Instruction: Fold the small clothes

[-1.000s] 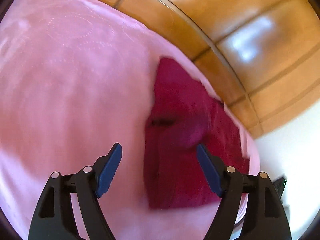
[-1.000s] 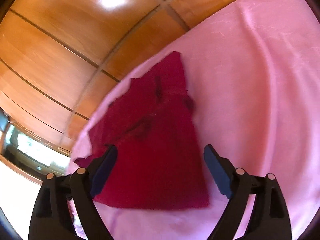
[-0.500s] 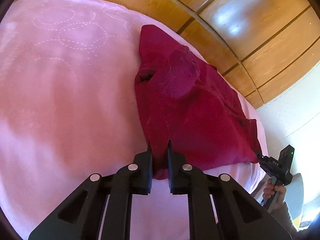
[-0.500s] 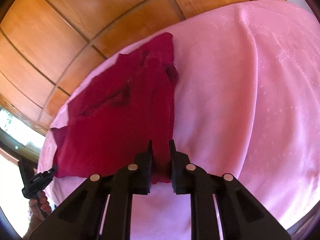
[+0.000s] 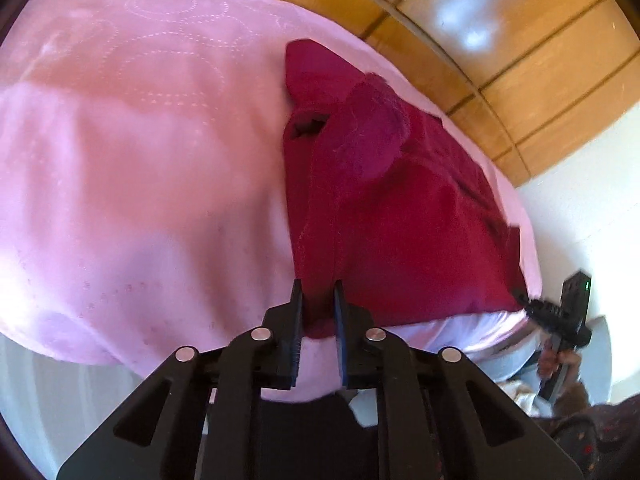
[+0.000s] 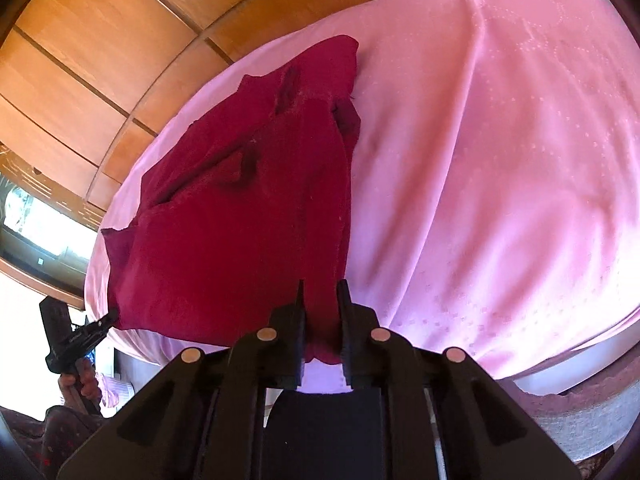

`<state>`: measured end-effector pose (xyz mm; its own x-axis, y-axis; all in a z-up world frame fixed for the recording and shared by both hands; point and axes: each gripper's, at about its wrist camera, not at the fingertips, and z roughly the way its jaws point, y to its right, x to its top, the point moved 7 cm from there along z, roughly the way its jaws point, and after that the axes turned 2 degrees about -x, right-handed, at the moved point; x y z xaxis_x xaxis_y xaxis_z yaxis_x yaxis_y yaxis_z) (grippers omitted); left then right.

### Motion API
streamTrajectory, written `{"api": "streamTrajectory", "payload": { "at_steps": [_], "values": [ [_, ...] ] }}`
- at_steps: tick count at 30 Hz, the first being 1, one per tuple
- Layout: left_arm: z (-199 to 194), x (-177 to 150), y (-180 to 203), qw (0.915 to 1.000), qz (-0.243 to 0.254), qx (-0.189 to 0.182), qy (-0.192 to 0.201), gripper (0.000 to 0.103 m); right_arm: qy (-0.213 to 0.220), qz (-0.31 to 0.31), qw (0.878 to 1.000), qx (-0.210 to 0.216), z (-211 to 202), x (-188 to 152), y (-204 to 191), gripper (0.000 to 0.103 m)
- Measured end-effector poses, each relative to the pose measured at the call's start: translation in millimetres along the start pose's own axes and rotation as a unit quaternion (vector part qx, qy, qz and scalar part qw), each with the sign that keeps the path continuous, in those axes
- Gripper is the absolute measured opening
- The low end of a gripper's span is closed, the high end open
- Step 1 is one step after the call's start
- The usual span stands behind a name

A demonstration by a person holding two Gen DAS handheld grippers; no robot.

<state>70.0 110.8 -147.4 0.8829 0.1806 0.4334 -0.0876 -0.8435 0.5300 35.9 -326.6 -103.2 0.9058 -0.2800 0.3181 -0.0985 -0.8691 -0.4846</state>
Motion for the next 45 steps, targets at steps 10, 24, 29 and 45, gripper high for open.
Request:
{"api": "streamTrajectory", "payload": {
  "at_steps": [10, 24, 29, 45],
  "values": [
    [-7, 74, 8, 0.9955, 0.027, 0.022, 0.088, 0.071, 0.057, -0.059, 0.995, -0.055, 1, 45, -14, 0.051],
    [28, 86, 27, 0.9923, 0.083, 0.047, 0.078, 0.008, 0.069, -0.121, 0.986, -0.093, 19, 71, -27, 0.007],
    [-5, 72, 43, 0.9858, 0.114, 0.039, 0.118, 0.008, 0.107, -0.112, 0.987, -0.051, -24, 74, -43, 0.006],
    [19, 214, 38, 0.9755, 0.108, 0.075, 0.176, 0.008, 0.165, -0.090, 0.980, -0.066, 34, 225, -72, 0.006]
  ]
}}
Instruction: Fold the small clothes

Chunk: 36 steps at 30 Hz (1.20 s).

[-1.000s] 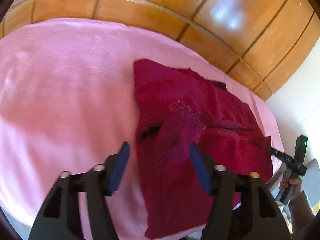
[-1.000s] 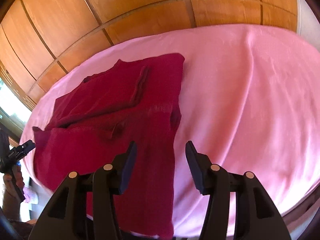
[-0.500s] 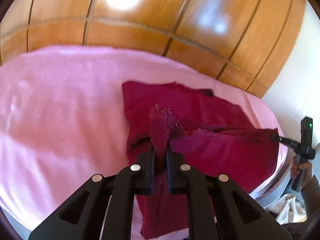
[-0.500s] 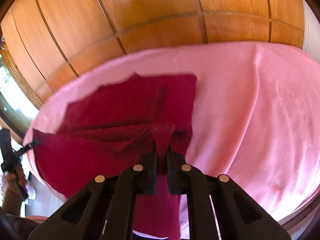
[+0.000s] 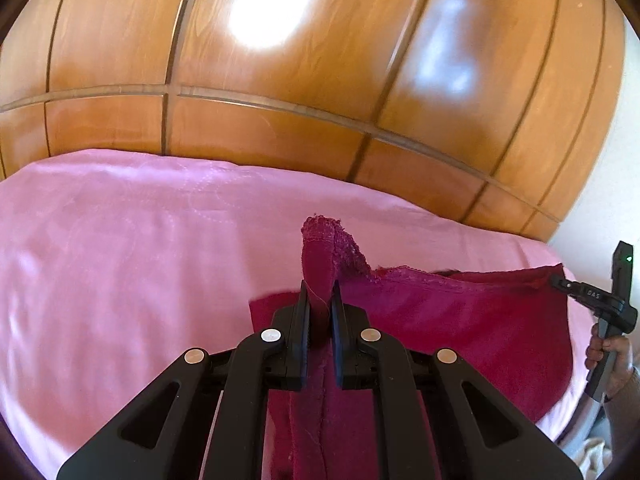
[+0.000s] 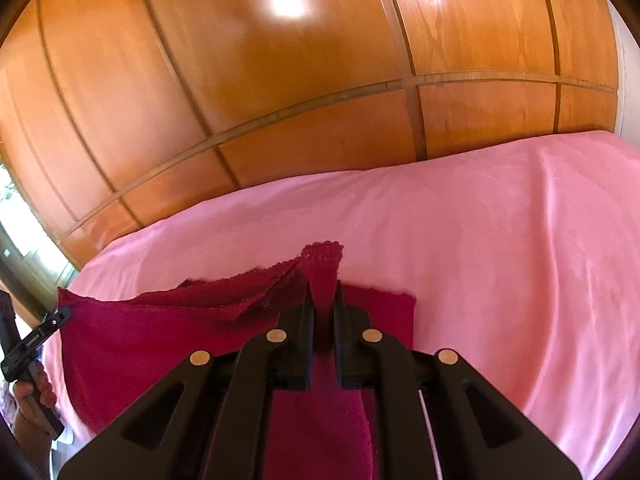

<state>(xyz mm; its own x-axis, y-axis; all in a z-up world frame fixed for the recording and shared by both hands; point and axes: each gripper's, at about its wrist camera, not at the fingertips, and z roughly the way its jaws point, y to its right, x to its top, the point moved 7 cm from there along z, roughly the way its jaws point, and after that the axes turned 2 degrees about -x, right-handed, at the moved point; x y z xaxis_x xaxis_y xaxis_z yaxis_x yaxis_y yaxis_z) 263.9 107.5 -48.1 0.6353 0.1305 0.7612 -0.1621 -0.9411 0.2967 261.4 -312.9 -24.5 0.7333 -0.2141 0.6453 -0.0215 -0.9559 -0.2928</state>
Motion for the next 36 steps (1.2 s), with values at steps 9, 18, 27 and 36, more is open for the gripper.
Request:
{"api": "streamTrajectory", "payload": {
  "at_steps": [9, 18, 27, 36],
  "values": [
    [91, -17, -37, 0.9940, -0.022, 0.068, -0.083, 0.008, -0.089, 0.023, 0.994, -0.052, 96, -22, 34, 0.007],
    [39, -47, -47, 0.9937, -0.057, 0.033, -0.090, 0.026, -0.078, 0.033, 0.996, 0.010, 40, -43, 36, 0.055],
    [-49, -124, -32, 0.9901, -0.098, -0.037, -0.093, 0.053, -0.112, 0.079, 0.989, 0.060, -37, -136, 51, 0.060],
    [-48, -161, -20, 0.9793, -0.139, -0.077, -0.125, 0.014, -0.130, 0.078, 0.987, 0.053, -34, -163, 43, 0.023]
  ]
}}
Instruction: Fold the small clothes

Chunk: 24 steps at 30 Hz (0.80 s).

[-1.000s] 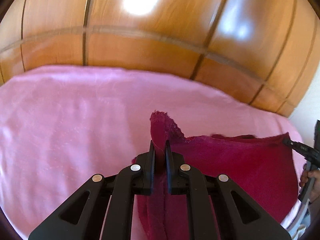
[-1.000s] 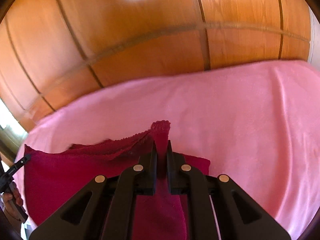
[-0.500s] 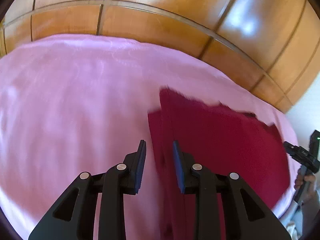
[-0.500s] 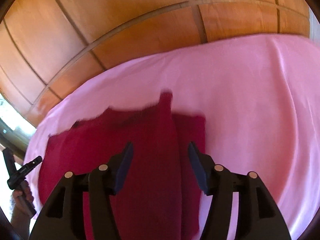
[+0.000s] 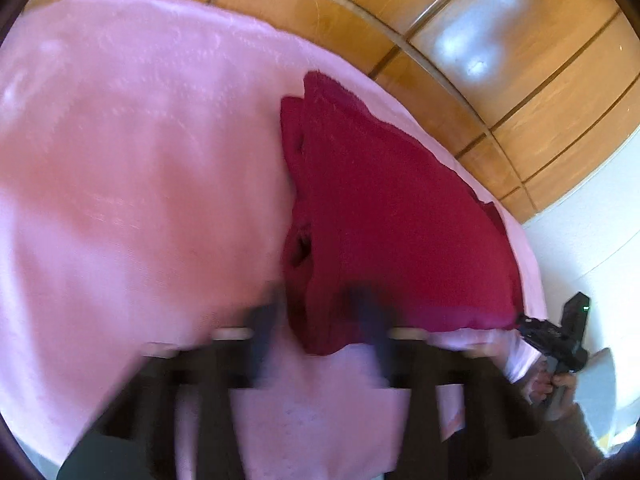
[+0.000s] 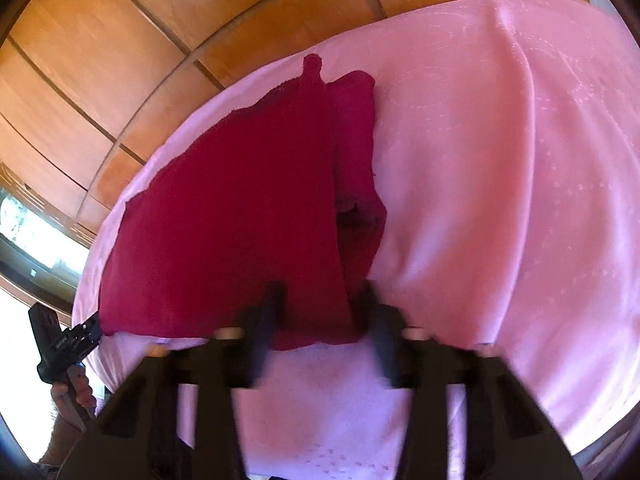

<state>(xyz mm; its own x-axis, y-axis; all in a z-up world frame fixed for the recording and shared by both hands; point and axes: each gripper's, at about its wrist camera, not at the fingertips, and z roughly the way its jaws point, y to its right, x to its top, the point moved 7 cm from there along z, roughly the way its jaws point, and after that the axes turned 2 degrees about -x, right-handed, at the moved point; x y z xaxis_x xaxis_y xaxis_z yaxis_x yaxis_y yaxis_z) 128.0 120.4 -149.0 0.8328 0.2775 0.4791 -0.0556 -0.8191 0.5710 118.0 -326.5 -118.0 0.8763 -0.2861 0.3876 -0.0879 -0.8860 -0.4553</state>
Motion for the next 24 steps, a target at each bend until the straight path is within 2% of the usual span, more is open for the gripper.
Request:
{"api": "streamTrajectory", "payload": {
  "at_steps": [2, 8, 14, 18, 20, 21, 22, 24],
  "values": [
    [-2, 3, 1, 1.0000, 0.002, 0.001, 0.004, 0.008, 0.010, -0.015, 1.000, -0.001, -12, 3, -7, 0.019],
    [-29, -6, 4, 0.9998, 0.022, -0.002, -0.001, 0.007, 0.017, -0.038, 0.999, 0.016, -50, -7, -9, 0.016],
    [-36, -35, -4, 0.9986, 0.039, 0.027, -0.024, 0.006, -0.028, -0.036, 0.999, -0.016, -34, -41, 10, 0.014],
    [-50, -28, 1, 0.9980, 0.043, 0.047, 0.001, 0.008, -0.026, -0.059, 0.998, -0.025, -35, -34, -1, 0.016],
    [-61, -20, 2, 0.9965, 0.049, 0.064, 0.023, 0.008, -0.019, -0.070, 0.997, -0.035, -41, -28, -8, 0.030],
    [-68, -12, 4, 0.9957, 0.051, 0.068, 0.038, 0.008, -0.003, -0.070, 0.997, -0.043, -48, -21, -9, 0.050],
    [-70, -6, 6, 0.9955, 0.050, 0.067, 0.045, 0.008, 0.019, -0.070, 0.996, -0.049, -56, -12, -11, 0.056],
    [-72, 6, 14, 0.9937, 0.058, 0.074, 0.062, 0.008, 0.048, -0.073, 0.995, -0.040, -64, 1, -23, 0.056]
  ]
}}
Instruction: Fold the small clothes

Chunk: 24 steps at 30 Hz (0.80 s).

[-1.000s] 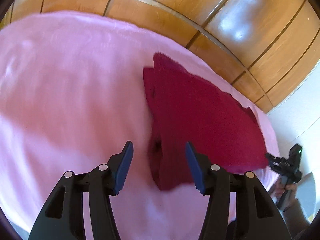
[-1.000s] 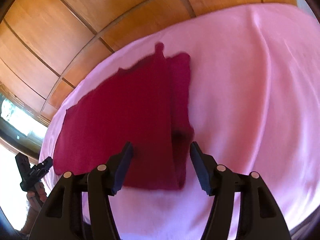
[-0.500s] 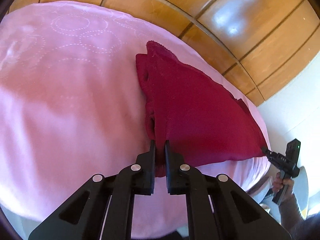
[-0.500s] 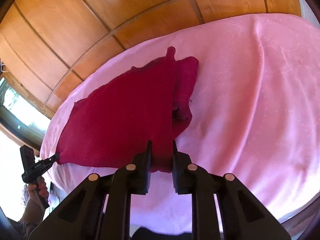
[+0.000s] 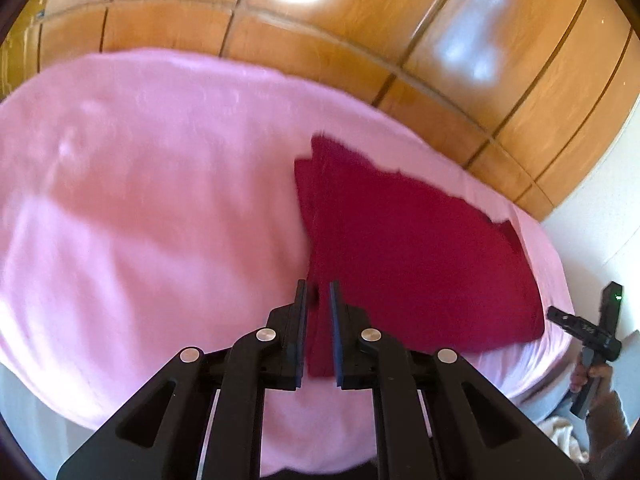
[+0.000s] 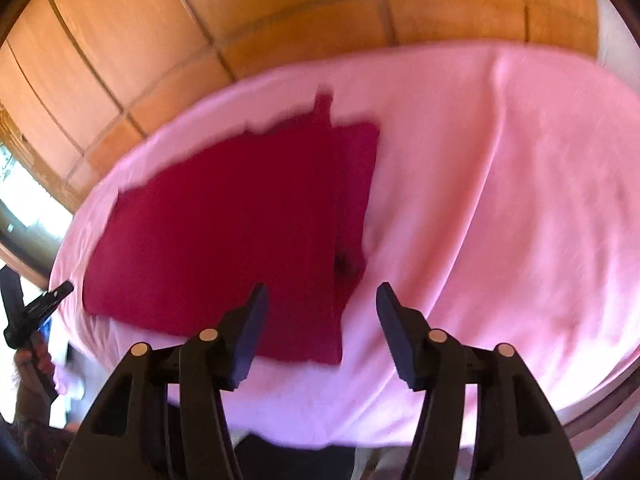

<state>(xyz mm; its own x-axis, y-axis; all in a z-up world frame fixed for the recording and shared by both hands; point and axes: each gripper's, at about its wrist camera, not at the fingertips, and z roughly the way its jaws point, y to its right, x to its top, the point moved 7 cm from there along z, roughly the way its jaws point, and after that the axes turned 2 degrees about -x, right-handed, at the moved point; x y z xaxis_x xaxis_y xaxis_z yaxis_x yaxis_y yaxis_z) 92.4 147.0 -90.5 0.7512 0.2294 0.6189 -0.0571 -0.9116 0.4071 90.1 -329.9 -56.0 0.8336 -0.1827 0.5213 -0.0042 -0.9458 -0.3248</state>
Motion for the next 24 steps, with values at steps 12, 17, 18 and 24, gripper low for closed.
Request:
{"api": "streamTrajectory", "payload": {
  "at_steps": [12, 17, 18, 24],
  "values": [
    [44, 46, 55, 0.9894, 0.091, 0.107, 0.035, 0.066, 0.007, -0.052, 0.999, 0.000, 93, 58, -78, 0.067],
    [52, 52, 67, 0.9809, 0.134, 0.136, 0.038, 0.066, -0.004, -0.034, 0.998, -0.053, 127, 63, -48, 0.067],
    [55, 52, 68, 0.9797, 0.138, 0.141, 0.037, 0.066, -0.001, -0.021, 0.999, -0.040, 132, 61, -43, 0.067],
    [69, 52, 62, 0.9781, 0.142, 0.150, 0.025, 0.066, 0.025, -0.022, 0.999, -0.031, 134, 57, -40, 0.069]
  ]
}}
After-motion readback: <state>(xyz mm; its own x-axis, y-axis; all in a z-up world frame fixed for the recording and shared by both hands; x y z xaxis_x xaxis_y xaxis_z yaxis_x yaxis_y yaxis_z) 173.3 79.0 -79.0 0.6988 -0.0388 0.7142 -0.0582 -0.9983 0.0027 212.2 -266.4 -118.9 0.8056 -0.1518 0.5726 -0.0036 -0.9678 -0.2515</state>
